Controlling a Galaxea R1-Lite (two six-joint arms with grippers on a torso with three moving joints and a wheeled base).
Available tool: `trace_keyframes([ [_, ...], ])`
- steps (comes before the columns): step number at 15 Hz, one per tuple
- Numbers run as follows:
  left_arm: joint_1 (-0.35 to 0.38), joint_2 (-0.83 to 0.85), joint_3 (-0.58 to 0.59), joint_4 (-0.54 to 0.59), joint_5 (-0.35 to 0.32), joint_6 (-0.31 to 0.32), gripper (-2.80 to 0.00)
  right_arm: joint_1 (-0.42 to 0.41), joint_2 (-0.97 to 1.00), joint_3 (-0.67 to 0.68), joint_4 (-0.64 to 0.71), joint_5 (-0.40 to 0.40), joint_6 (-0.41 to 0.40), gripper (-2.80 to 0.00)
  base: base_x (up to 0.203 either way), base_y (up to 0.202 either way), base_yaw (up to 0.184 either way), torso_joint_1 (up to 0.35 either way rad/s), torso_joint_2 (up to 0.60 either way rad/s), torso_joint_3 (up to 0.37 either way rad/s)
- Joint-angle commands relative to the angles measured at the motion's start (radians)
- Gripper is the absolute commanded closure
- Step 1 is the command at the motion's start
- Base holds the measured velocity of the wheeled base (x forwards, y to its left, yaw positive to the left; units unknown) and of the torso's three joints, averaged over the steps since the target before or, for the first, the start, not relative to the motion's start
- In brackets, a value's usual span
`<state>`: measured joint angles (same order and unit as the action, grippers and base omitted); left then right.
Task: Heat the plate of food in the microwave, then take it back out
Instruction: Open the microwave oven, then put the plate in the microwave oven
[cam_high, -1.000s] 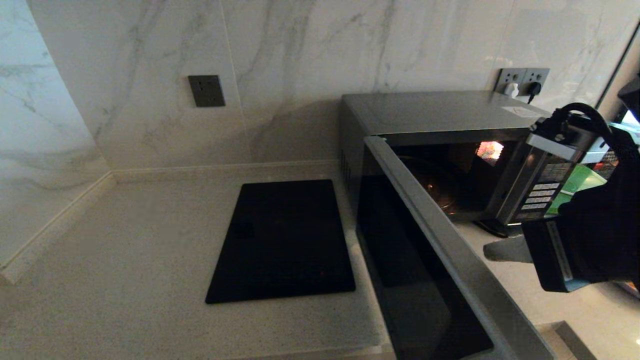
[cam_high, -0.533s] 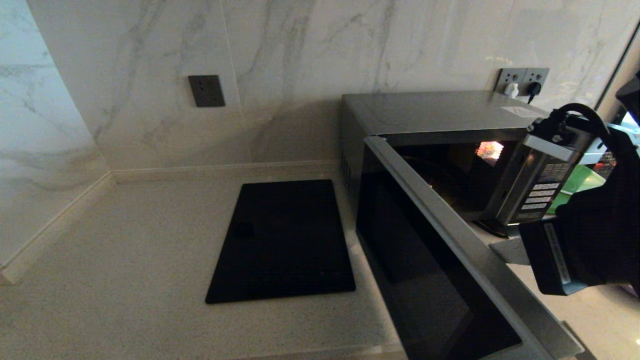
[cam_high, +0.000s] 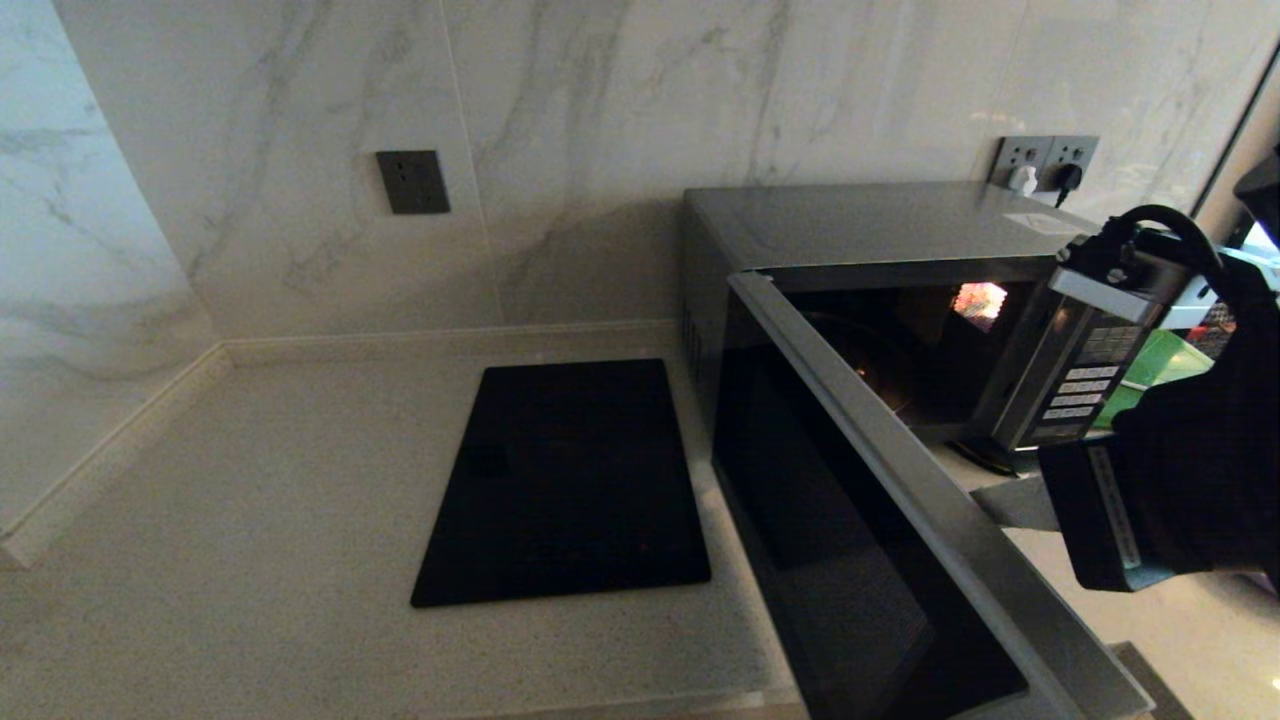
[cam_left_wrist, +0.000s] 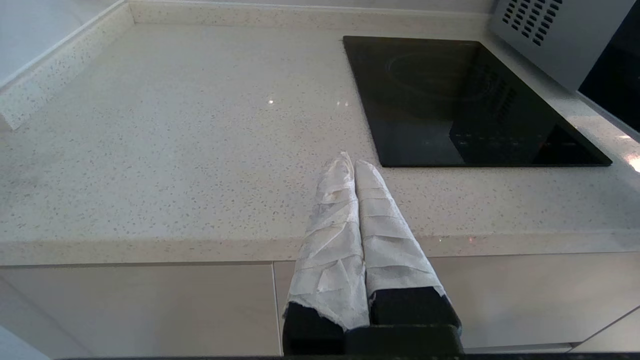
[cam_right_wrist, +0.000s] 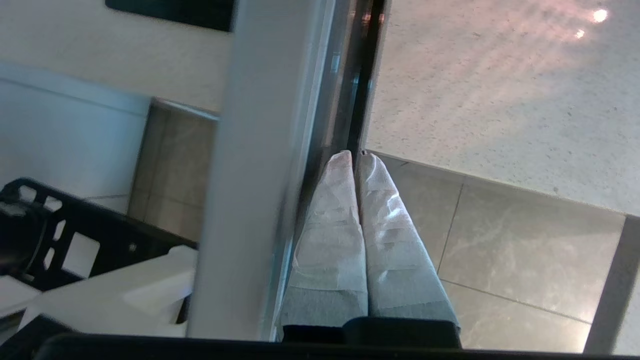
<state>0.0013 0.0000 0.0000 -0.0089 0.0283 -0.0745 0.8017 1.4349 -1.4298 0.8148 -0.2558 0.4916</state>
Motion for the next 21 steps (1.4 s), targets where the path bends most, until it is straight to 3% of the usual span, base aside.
trace_keyframes([
  [1,0.0,0.002,0.0,0.0,0.001,0.001,0.0,-0.044,-0.004,0.0,0.006,-0.03,0.012,0.0,0.0,0.0,0.0,0.0,0.0,0.0],
  [3,0.0,0.002,0.0,0.0,0.001,-0.001,0.0,-0.131,-0.022,-0.003,0.006,-0.088,0.011,0.0,0.0,0.0,0.0,0.0,0.0,0.0],
  [6,0.0,0.002,0.0,0.0,0.001,-0.001,0.0,-0.362,-0.052,-0.006,0.006,-0.142,-0.036,0.0,0.0,0.0,0.0,0.0,0.0,0.0],
  [11,0.0,0.002,0.0,0.0,0.001,-0.001,0.0,-0.852,-0.118,0.035,0.003,-0.131,-0.31,0.0,0.0,0.0,0.0,0.0,0.0,0.0],
  [13,0.0,0.002,0.0,0.0,0.001,-0.001,0.0,-1.012,-0.106,0.039,-0.007,-0.08,-0.349,0.0,0.0,0.0,0.0,0.0,0.0,0.0],
  [14,0.0,0.002,0.0,0.0,0.001,-0.001,0.0,-1.078,-0.07,0.04,-0.039,-0.061,-0.329,0.0,0.0,0.0,0.0,0.0,0.0,0.0],
  [17,0.0,0.002,0.0,0.0,0.001,-0.001,0.0,-1.241,0.07,0.053,-0.128,-0.015,-0.161,0.0,0.0,0.0,0.0,0.0,0.0,0.0],
  [19,0.0,0.002,0.0,0.0,0.001,-0.001,0.0,-1.329,0.121,0.07,-0.133,0.131,-0.054,0.0,0.0,0.0,0.0,0.0,0.0,0.0],
  [21,0.0,0.002,0.0,0.0,0.001,-0.001,0.0,-1.381,0.17,0.067,-0.128,0.179,0.022,0.0,0.0,0.0,0.0,0.0,0.0,0.0],
])
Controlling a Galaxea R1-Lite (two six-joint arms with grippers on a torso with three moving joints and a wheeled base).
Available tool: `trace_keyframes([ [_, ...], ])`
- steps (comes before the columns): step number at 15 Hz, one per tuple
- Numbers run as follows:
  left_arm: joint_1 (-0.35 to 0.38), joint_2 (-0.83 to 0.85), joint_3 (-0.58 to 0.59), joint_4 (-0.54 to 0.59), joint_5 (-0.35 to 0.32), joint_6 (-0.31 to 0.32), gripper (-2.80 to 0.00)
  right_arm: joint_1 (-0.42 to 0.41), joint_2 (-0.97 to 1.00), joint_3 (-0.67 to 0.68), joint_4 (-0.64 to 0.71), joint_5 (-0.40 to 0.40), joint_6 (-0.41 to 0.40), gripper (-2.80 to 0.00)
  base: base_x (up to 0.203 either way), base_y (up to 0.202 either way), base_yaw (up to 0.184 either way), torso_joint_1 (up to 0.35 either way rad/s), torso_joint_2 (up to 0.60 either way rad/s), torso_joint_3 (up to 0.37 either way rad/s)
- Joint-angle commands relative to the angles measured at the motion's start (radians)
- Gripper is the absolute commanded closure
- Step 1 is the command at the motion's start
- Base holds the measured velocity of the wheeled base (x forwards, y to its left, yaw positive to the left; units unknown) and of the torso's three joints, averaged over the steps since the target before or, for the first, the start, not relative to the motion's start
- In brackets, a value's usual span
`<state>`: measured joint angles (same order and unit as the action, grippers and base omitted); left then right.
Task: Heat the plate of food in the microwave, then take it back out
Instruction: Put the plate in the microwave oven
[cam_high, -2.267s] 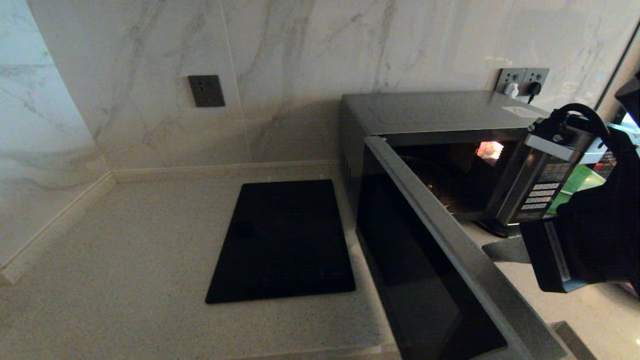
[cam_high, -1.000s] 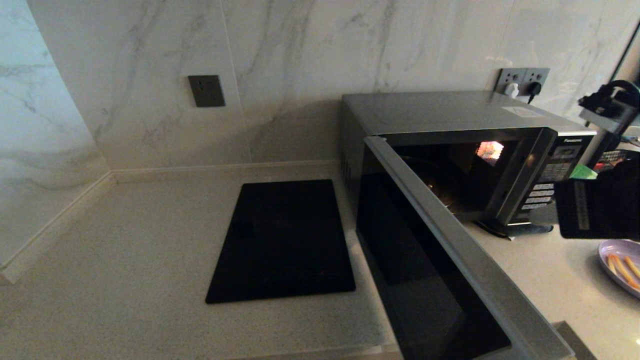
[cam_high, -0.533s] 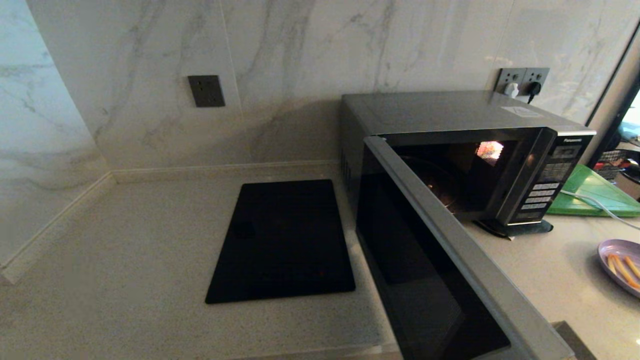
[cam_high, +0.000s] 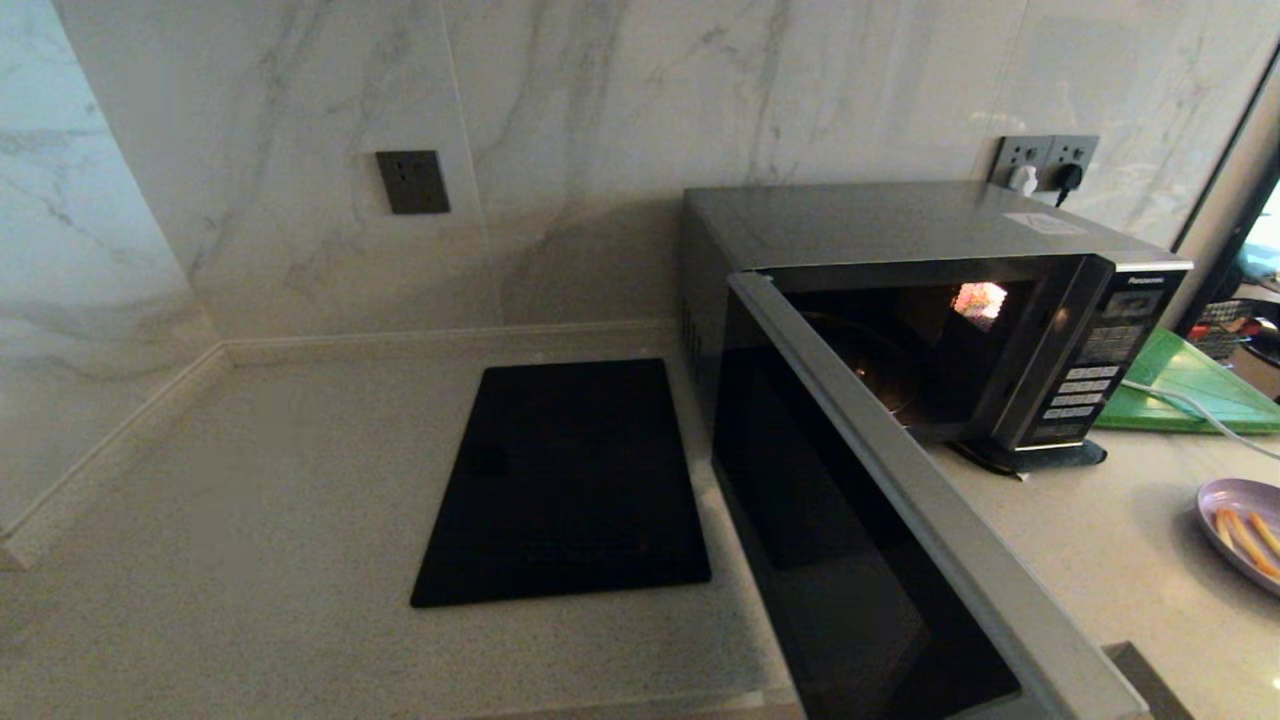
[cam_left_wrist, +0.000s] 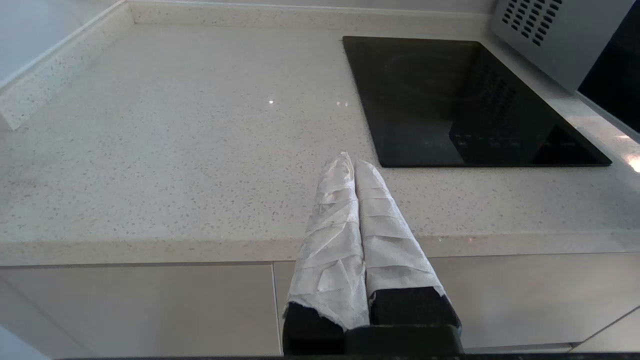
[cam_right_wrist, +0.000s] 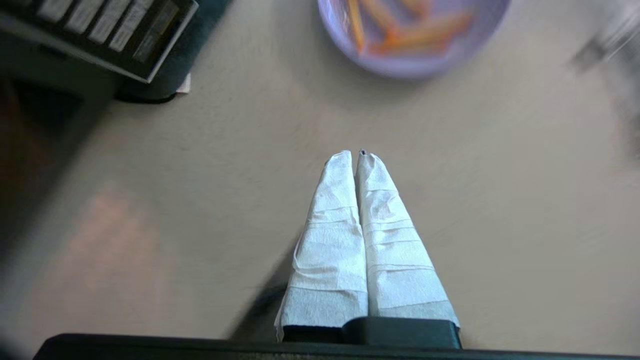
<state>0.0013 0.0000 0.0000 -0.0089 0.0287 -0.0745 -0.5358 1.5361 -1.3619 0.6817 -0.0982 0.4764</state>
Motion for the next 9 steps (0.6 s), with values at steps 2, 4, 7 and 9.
trace_keyframes([
  [2,0.0,0.002,0.0,0.0,0.0,-0.001,0.0,-0.091,0.098,-0.018,0.004,0.067,0.044,-2.8,0.0,0.0,0.0,0.0,0.0,0.0],
  [4,0.0,0.002,0.0,0.0,0.0,-0.001,0.0,-0.144,0.104,-0.018,0.004,0.157,0.026,-2.8,0.0,0.0,0.0,0.0,0.0,0.0],
  [7,0.0,0.002,0.0,0.0,0.0,-0.001,0.0,-0.157,0.105,-0.012,0.045,0.24,0.006,-2.8,0.0,0.0,0.0,0.0,0.0,0.0],
  [9,0.0,0.002,0.0,0.0,0.0,-0.001,0.0,-0.182,0.107,-0.026,0.06,0.271,-0.043,-2.8,0.0,0.0,0.0,0.0,0.0,0.0],
])
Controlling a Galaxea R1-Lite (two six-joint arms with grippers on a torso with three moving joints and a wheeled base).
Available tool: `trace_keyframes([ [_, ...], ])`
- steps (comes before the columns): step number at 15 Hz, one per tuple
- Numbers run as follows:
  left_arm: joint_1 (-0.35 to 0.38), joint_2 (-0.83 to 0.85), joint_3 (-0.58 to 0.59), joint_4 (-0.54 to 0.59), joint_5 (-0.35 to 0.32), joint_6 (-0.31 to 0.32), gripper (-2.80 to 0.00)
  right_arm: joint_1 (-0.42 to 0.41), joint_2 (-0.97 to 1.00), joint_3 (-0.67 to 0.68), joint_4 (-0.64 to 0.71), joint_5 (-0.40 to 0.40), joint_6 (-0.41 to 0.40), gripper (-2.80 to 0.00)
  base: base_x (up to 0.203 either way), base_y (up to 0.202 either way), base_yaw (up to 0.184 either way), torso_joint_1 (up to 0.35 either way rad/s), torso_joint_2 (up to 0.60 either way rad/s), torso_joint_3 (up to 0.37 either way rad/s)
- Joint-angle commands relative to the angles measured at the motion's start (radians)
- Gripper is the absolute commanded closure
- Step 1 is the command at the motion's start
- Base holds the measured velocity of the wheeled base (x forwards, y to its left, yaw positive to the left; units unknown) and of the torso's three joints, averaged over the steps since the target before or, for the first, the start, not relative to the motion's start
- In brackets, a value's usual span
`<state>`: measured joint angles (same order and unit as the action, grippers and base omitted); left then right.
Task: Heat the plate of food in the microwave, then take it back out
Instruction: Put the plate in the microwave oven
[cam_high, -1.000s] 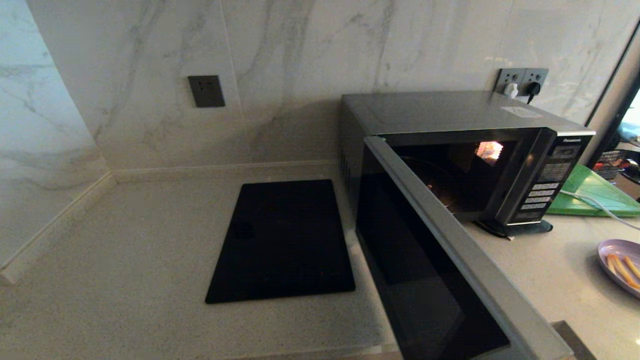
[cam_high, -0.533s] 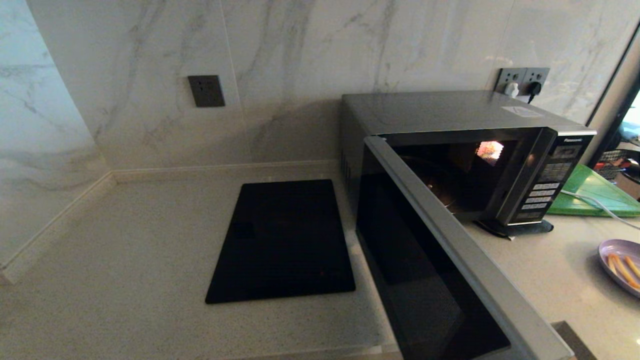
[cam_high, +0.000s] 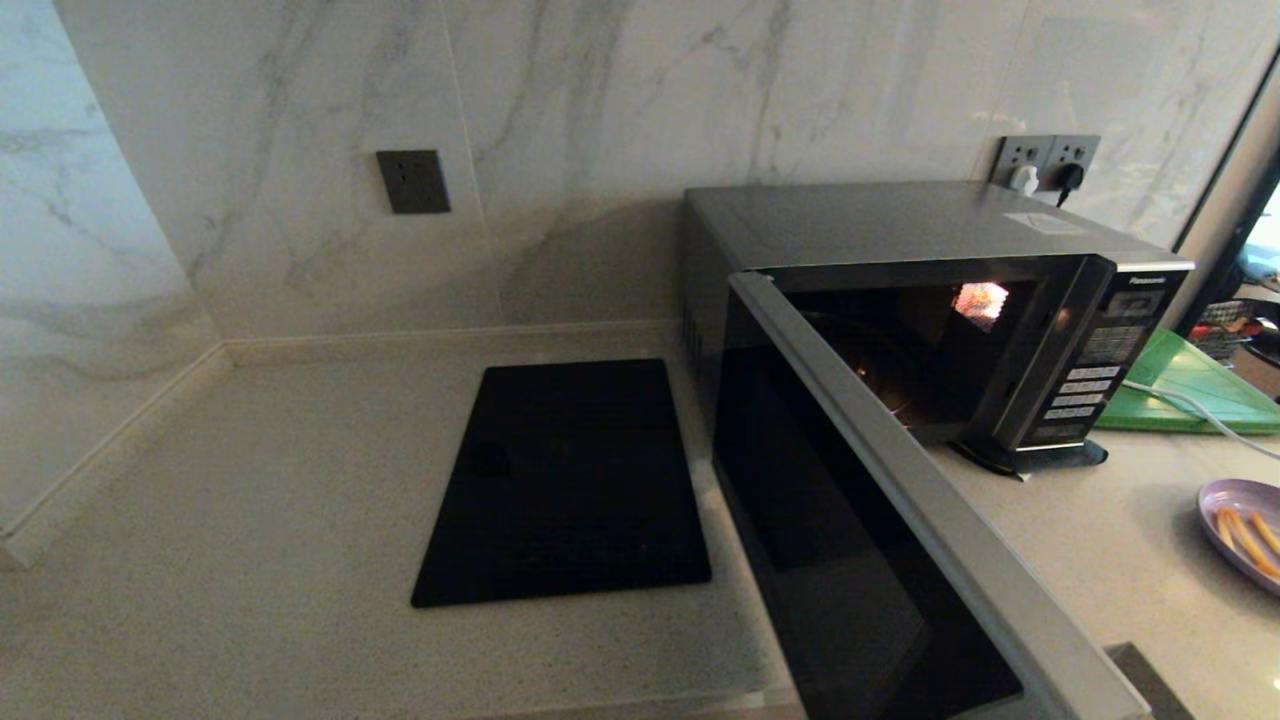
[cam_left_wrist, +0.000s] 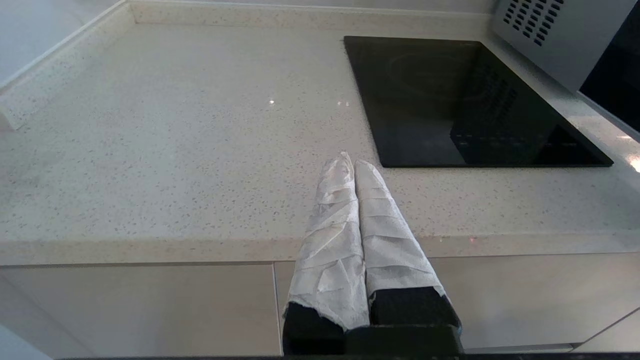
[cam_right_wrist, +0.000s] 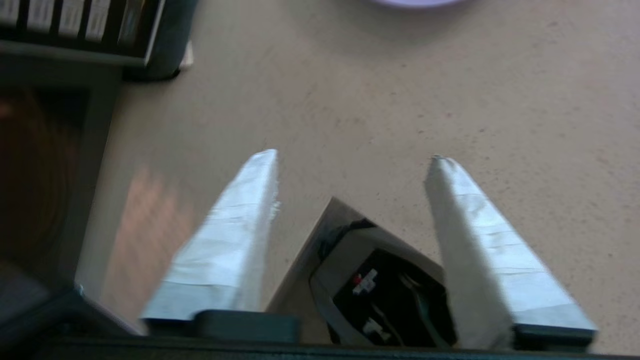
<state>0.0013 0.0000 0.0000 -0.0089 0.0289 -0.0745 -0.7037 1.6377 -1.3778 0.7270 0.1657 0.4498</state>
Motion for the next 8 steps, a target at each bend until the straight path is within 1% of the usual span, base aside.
trace_keyframes([
  [1,0.0,0.002,0.0,0.0,0.0,0.0,0.0,-0.016,0.006,-0.021,0.059,0.007,-0.034,-2.8,0.0,0.0,0.0,0.0,0.0,0.0],
  [2,0.0,0.002,0.0,0.0,0.0,-0.001,0.0,-0.026,0.008,-0.032,0.097,0.004,-0.067,-2.8,0.0,0.0,0.0,0.0,0.0,0.0],
  [4,0.0,0.002,0.0,0.0,0.0,-0.001,0.0,-0.05,0.022,-0.045,0.103,-0.007,-0.089,-2.8,0.0,0.0,0.0,0.0,0.0,0.0],
  [5,0.0,0.002,0.0,0.0,0.0,-0.001,0.0,-0.055,0.026,-0.059,0.103,-0.038,-0.092,-2.8,0.0,0.0,0.0,0.0,0.0,0.0],
  [6,0.0,0.002,0.0,0.0,0.0,-0.001,0.0,-0.06,0.029,-0.072,0.105,-0.081,-0.121,-2.8,0.0,0.0,0.0,0.0,0.0,0.0],
  [7,0.0,0.002,0.0,0.0,0.0,-0.001,0.0,-0.063,0.036,-0.094,0.104,-0.094,-0.153,-2.8,0.0,0.0,0.0,0.0,0.0,0.0],
  [8,0.0,0.002,0.0,0.0,0.0,-0.001,0.0,-0.064,0.044,-0.126,0.104,-0.096,-0.157,-2.8,0.0,0.0,0.0,0.0,0.0,0.0],
])
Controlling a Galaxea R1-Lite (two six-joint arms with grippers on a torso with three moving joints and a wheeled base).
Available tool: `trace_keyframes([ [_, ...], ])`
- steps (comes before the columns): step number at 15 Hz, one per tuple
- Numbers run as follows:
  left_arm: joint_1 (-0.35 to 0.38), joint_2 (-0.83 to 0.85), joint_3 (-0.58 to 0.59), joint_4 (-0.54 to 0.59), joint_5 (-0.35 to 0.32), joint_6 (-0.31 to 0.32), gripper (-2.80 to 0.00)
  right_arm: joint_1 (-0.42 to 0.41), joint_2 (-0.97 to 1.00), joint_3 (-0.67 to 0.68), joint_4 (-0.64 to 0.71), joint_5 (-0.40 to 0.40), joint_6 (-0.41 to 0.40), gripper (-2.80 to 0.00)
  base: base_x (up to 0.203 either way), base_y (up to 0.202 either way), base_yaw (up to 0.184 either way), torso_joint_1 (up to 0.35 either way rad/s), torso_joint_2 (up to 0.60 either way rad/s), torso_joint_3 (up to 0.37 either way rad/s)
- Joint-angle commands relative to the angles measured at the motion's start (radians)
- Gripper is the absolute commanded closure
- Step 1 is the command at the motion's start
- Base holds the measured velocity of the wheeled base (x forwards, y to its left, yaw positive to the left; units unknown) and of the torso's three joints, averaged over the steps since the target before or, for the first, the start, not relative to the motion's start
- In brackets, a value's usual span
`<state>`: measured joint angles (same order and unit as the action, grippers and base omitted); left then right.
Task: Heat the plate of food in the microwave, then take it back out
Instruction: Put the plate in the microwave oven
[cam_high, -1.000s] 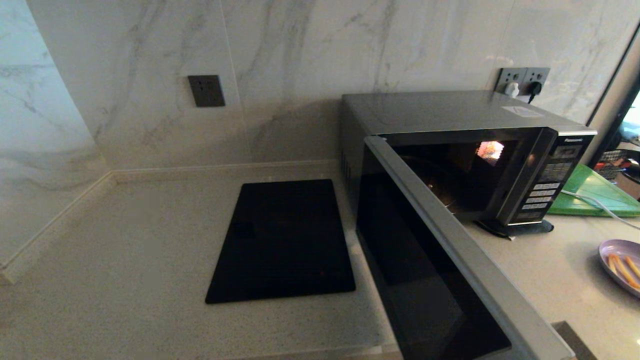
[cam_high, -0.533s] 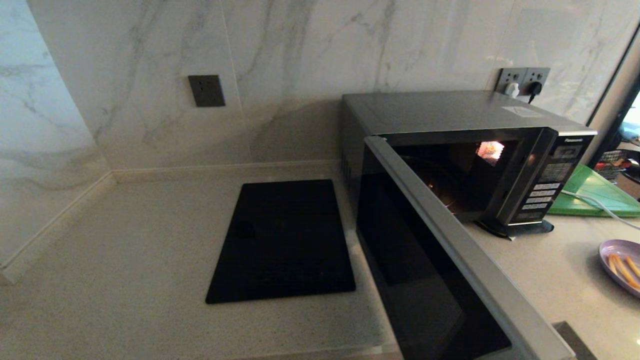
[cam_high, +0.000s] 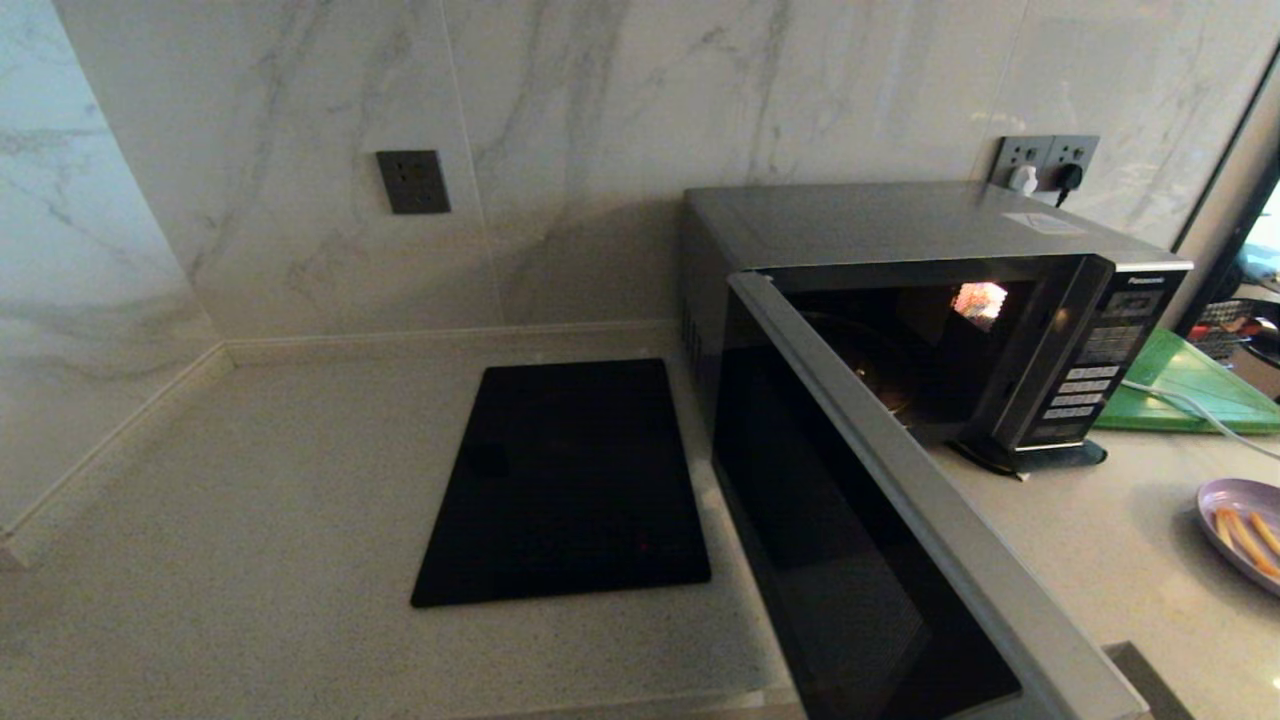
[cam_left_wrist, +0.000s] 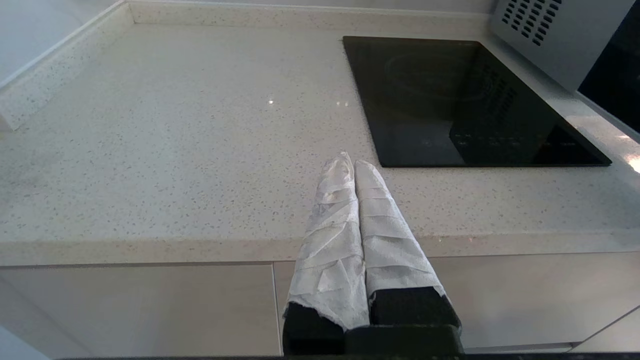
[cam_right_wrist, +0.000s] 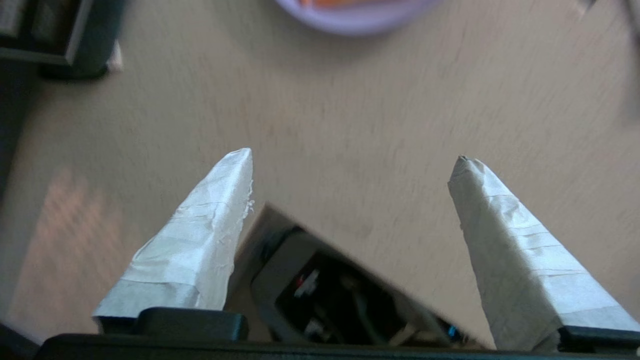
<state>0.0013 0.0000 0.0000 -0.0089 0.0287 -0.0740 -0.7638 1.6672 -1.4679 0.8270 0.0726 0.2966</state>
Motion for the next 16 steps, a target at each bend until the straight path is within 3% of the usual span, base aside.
trace_keyframes([
  [1,0.0,0.002,0.0,0.0,0.0,0.0,0.0,-0.003,0.027,-0.052,0.002,-0.002,0.014,-2.8,0.0,0.0,0.0,0.0,0.0,0.0],
  [4,0.0,0.002,0.0,0.0,0.0,-0.001,0.0,-0.005,0.112,-0.074,-0.024,0.0,0.069,-2.8,0.0,0.0,0.0,0.0,0.0,0.0],
  [10,0.0,0.002,0.0,0.0,0.0,-0.001,0.0,-0.043,0.354,-0.204,-0.113,-0.135,0.465,-2.8,0.0,0.0,0.0,0.0,0.0,0.0],
  [12,0.0,0.002,0.0,0.0,0.0,-0.001,0.0,-0.048,0.378,-0.206,-0.113,-0.147,0.511,-2.8,0.0,0.0,0.0,0.0,0.0,0.0],
  [16,0.0,0.002,0.0,0.0,0.0,-0.001,0.0,-0.056,0.438,-0.207,-0.105,-0.153,0.529,-2.8,0.0,0.0,0.0,0.0,0.0,0.0],
])
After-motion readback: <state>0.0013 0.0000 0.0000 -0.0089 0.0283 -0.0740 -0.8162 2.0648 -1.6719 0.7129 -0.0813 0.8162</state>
